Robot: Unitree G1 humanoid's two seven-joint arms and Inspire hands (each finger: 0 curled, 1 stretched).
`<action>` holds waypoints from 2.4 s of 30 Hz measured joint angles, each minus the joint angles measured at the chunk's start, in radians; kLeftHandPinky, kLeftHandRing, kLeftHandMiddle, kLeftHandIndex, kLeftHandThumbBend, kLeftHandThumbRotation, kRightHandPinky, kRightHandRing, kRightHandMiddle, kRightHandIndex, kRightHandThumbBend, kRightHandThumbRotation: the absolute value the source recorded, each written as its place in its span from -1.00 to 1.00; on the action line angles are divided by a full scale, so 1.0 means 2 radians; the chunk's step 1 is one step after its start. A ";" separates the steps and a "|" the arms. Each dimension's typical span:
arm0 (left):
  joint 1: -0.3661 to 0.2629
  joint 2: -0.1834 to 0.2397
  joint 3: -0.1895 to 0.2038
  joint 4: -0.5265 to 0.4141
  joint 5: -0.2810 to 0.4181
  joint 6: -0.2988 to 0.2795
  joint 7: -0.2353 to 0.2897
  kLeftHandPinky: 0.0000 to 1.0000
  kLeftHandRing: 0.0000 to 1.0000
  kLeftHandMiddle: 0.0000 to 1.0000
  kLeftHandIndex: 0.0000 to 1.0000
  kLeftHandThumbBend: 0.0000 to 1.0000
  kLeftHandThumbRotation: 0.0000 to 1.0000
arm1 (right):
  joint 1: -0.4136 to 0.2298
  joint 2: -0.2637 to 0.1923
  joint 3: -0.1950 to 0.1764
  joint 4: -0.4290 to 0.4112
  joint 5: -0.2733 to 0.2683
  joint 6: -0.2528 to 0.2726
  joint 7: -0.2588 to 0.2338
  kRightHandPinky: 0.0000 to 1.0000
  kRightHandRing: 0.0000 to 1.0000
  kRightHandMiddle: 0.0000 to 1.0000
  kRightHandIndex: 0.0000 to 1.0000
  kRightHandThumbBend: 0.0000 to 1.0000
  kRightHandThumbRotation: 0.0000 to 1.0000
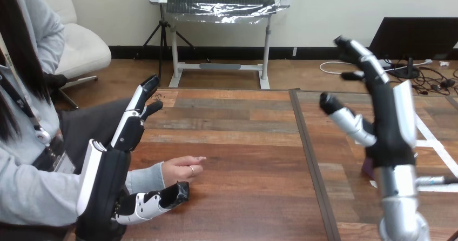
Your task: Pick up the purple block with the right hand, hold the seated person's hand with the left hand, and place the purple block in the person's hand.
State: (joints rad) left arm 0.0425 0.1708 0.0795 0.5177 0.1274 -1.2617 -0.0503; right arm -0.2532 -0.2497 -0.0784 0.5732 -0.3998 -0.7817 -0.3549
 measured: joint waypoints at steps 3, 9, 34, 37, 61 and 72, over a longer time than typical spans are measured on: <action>0.000 0.002 0.001 0.000 0.000 0.000 0.000 0.75 0.92 0.94 0.88 1.00 0.51 | -0.009 -0.011 -0.001 0.009 0.000 0.007 -0.002 0.48 0.69 0.70 0.72 1.00 0.81; 0.000 0.002 0.006 0.000 0.003 0.000 0.003 0.74 0.91 0.93 0.88 1.00 0.53 | -0.030 -0.029 -0.001 0.033 0.000 0.021 -0.010 0.51 0.71 0.72 0.74 1.00 0.81; 0.000 0.003 0.007 0.000 0.012 0.000 0.007 0.80 0.94 0.96 0.90 1.00 0.52 | -0.105 -0.083 0.019 0.160 -0.030 0.069 -0.038 0.56 0.80 0.78 0.76 1.00 0.82; 0.000 0.003 0.007 0.000 0.012 0.000 0.008 0.80 0.94 0.95 0.90 1.00 0.53 | -0.112 -0.088 0.023 0.174 -0.032 0.070 -0.038 0.56 0.80 0.79 0.76 1.00 0.80; 0.001 0.002 0.007 -0.003 0.017 0.000 0.011 0.77 0.91 0.92 0.87 1.00 0.53 | -0.173 -0.109 0.064 0.292 -0.044 0.108 -0.046 0.52 0.76 0.75 0.71 1.00 0.63; 0.001 0.003 0.007 -0.003 0.016 -0.001 0.011 0.81 0.94 0.93 0.88 1.00 0.51 | -0.183 -0.113 0.083 0.326 -0.048 0.139 -0.053 0.53 0.75 0.74 0.71 0.96 0.58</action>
State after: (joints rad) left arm 0.0449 0.1768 0.0941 0.5112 0.1602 -1.2647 -0.0279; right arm -0.6198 -0.4759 0.0866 1.2247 -0.4950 -0.5034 -0.4613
